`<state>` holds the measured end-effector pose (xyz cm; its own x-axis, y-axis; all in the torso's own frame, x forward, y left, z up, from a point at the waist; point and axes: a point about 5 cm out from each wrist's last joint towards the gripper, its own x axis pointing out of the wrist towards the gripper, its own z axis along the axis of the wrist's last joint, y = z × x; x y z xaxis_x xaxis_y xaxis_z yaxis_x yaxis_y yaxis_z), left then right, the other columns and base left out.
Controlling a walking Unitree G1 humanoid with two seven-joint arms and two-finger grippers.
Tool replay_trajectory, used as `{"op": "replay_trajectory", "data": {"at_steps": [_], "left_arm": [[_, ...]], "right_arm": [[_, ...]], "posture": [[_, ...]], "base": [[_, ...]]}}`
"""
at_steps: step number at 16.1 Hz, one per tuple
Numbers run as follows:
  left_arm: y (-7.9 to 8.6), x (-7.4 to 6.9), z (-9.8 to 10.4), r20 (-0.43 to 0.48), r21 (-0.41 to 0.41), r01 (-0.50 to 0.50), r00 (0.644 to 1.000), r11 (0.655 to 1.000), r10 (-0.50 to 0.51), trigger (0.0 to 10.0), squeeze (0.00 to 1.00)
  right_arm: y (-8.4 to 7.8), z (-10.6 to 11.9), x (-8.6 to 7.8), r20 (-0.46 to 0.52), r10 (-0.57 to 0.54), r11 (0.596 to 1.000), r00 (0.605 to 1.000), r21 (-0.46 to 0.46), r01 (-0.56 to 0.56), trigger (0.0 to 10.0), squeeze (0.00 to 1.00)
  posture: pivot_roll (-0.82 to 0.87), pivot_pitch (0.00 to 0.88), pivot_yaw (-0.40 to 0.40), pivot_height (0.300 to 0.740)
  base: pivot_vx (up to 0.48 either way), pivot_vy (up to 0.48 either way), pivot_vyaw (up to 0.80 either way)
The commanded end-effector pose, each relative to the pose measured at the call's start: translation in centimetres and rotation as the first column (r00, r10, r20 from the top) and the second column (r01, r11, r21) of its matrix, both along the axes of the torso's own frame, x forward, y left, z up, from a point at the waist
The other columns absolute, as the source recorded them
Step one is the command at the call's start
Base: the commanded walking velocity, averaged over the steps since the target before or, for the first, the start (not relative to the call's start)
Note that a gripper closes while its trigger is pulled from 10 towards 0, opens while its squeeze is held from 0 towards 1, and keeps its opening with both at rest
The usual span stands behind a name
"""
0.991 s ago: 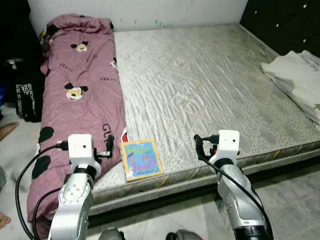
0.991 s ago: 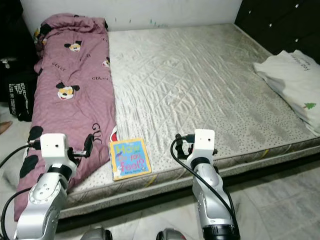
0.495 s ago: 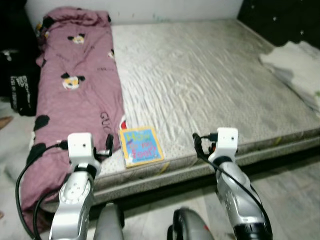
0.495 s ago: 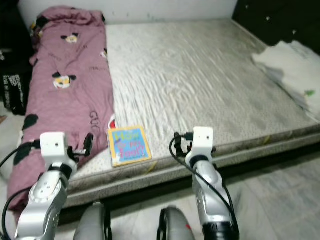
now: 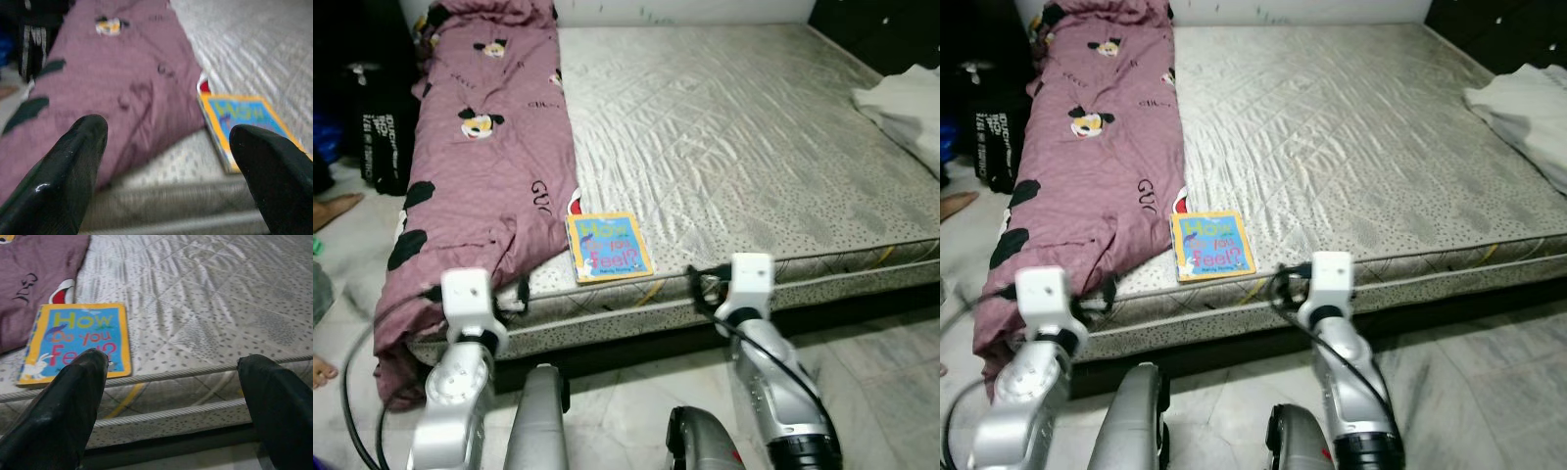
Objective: Clean up the room
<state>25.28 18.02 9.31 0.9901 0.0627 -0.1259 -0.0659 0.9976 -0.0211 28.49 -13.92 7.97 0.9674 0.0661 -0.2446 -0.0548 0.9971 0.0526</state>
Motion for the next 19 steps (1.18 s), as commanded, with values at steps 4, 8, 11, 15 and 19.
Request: {"op": "replay_trajectory", "data": {"at_steps": [4, 8, 11, 15, 19], "left_arm": [[-0.51, 0.16, 0.42, 0.023, -0.011, 0.03, 0.999, 0.999, -0.03, 10.0, 0.0], [-0.77, 0.21, 0.52, 0.032, -0.018, 0.057, 0.998, 0.998, -0.056, 10.0, 0.0], [-0.88, 0.21, 0.5, 0.033, -0.022, 0.064, 0.997, 0.998, -0.064, 10.0, 0.0], [-0.98, 0.18, 0.41, 0.029, -0.027, 0.068, 0.997, 0.997, -0.067, 10.0, 0.0], [-1.0, 0.21, 0.33, 0.023, -0.032, 0.071, 0.997, 0.997, -0.07, 10.0, 0.0]], "right_arm": [[-0.29, 0.26, 0.12, 0.016, 0.01, 1.0, 1.0, -0.012, -0.01, 10.0, 0.0], [-0.14, 0.27, 0.12, 0.019, 0.024, 1.0, 1.0, -0.012, -0.024, 10.0, 0.0], [-0.02, 0.33, 0.07, 0.026, 0.038, 0.999, 0.999, -0.011, -0.038, 10.0, 0.0], [-0.1, 0.23, 0.03, 0.019, 0.036, 0.999, 0.999, -0.009, -0.036, 10.0, 0.0], [-0.12, 0.18, 0.08, 0.016, 0.034, 0.999, 0.999, -0.009, -0.034, 10.0, 0.0]], "posture": [[0.01, 0.097, -0.033, 0.624], [0.01, 0.093, -0.034, 0.624], [0.01, 0.09, -0.035, 0.624], [0.01, 0.088, -0.037, 0.624], [0.01, 0.092, -0.038, 0.624]], "base": [[0.0, 0.0, 0.0], [0.067, 0.0, 0.0], [0.294, 0.0, 0.6], [0.296, 0.0, 0.0], [0.284, 0.0, 0.0]]}}
